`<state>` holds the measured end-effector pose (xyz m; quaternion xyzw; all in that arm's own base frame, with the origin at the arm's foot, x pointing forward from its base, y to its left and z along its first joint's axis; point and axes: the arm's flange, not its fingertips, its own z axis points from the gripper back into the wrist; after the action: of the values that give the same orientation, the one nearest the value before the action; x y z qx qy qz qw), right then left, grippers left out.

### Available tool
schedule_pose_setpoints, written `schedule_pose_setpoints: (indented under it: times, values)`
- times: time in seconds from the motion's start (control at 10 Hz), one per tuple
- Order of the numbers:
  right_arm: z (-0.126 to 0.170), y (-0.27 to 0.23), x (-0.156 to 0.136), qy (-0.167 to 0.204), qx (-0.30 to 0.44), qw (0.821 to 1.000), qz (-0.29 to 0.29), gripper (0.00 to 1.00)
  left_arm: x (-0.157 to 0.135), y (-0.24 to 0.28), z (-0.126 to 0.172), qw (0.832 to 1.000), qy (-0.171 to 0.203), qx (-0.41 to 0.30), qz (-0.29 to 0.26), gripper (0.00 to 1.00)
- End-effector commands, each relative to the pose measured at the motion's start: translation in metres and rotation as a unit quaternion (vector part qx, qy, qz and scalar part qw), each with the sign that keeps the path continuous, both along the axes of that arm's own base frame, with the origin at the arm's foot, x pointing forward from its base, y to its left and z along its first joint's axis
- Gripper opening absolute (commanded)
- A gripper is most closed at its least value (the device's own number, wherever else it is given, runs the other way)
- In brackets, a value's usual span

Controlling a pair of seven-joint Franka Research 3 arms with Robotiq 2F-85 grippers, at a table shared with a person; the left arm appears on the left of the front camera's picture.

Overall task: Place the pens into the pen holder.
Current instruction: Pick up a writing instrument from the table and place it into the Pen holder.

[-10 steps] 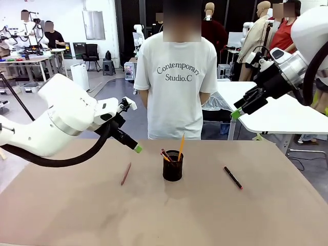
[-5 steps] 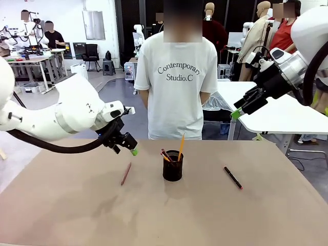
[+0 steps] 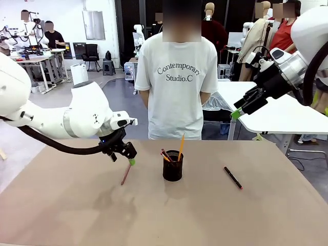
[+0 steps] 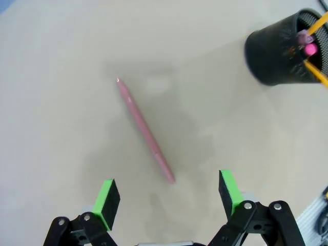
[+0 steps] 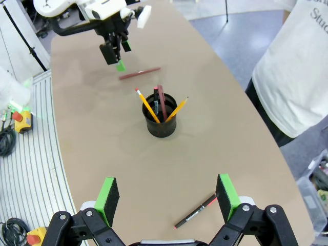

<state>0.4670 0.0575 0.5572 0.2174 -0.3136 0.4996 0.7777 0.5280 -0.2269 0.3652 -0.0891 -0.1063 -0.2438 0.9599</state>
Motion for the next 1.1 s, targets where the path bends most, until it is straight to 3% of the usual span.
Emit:
schedule_pose_setpoints:
  times: [0.0, 0.1, 0.2, 0.3, 0.6, 0.7, 1.0]
  values:
    - [0.001, 0.000, 0.000, 0.001, 0.003, 1.000, 0.001, 1.00, 0.008, -0.010, 0.005, 0.999, 0.013, 0.034, 0.002, 1.00]
    - [0.001, 0.000, 0.000, 0.001, 0.003, 1.000, 0.001, 1.00, 0.009, -0.011, 0.001, 1.000, 0.009, 0.021, -0.003, 1.00]
    - [0.001, 0.000, 0.000, 0.001, 0.003, 1.000, 0.001, 1.00, 0.010, -0.010, 0.006, 1.000, -0.021, -0.006, -0.004, 1.00]
    - [0.001, 0.000, 0.000, 0.001, 0.003, 1.000, 0.001, 1.00, 0.002, -0.005, -0.004, 1.000, 0.009, 0.022, -0.006, 1.00]
    - [0.001, 0.000, 0.000, 0.001, 0.003, 1.000, 0.001, 1.00, 0.004, -0.009, -0.001, 1.000, 0.003, 0.017, -0.007, 1.00]
    - [0.001, 0.000, 0.000, 0.001, 0.003, 1.000, 0.001, 1.00, 0.012, -0.015, -0.008, 1.000, 0.026, 0.007, 0.007, 1.00]
    - [0.001, 0.000, 0.000, 0.001, 0.003, 1.000, 0.001, 1.00, 0.032, -0.024, -0.020, 0.997, 0.047, 0.047, 0.048, 1.00]
